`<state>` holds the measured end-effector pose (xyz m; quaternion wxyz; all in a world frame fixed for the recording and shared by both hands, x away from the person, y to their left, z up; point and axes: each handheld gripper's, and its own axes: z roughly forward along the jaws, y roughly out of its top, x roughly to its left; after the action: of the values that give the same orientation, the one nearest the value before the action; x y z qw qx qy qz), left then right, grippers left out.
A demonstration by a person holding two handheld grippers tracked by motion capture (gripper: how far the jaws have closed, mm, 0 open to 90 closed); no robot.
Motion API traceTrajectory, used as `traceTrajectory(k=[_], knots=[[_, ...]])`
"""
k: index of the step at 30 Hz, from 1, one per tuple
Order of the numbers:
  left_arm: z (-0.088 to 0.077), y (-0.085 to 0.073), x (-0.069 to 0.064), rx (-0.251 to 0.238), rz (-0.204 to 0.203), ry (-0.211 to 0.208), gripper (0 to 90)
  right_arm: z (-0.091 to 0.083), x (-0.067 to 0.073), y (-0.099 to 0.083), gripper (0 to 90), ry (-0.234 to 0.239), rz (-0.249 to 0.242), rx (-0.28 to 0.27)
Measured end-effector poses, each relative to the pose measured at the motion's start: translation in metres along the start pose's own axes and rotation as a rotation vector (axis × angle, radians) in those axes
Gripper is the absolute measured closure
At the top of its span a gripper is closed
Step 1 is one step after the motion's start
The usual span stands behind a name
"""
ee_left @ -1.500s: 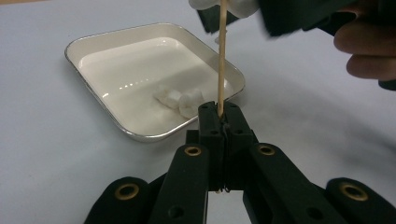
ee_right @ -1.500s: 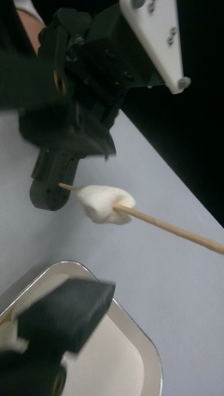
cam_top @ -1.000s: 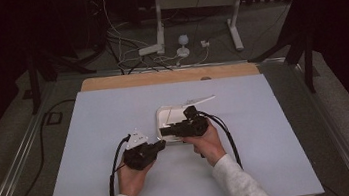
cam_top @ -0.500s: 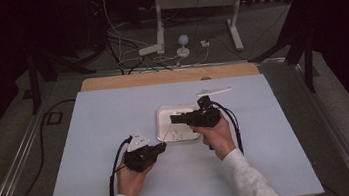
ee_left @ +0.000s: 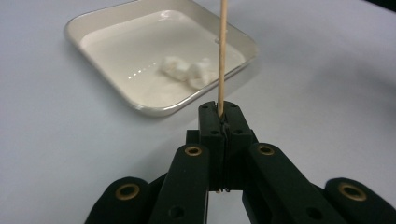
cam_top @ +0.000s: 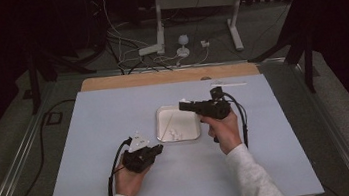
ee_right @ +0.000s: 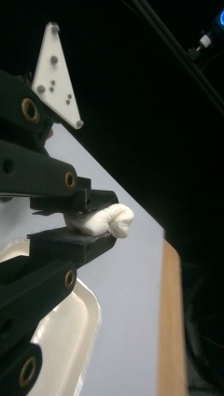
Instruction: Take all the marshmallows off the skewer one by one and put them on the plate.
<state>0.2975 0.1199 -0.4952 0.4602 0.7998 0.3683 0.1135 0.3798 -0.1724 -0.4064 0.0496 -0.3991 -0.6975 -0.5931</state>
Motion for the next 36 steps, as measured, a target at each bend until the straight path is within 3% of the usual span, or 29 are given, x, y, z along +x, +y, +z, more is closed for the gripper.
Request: traceTrajectory(k=[3, 9, 20, 26, 36], knots=[[-0.004, 0.004, 0.000, -0.025, -0.006, -0.001, 90.0, -0.005, -0.001, 0.000, 81.3, -0.024, -0.032, 0.032], [-0.006, 0.005, 0.000, -0.046, -0.022, -0.009, 90.0, 0.000, -0.007, -0.006, 80.6, -0.050, -0.033, 0.057], [-0.007, 0.006, 0.000, -0.055, -0.042, -0.016, 90.0, 0.012, -0.014, -0.016, 79.6, -0.125, -0.071, 0.117], [-0.007, 0.006, 0.001, -0.056, -0.047, -0.014, 90.0, 0.016, -0.023, -0.022, 79.4, -0.152, -0.061, 0.134], [-0.007, 0.006, 0.000, -0.058, -0.055, -0.019, 90.0, 0.027, -0.027, -0.031, 78.7, -0.200, -0.084, 0.183]])
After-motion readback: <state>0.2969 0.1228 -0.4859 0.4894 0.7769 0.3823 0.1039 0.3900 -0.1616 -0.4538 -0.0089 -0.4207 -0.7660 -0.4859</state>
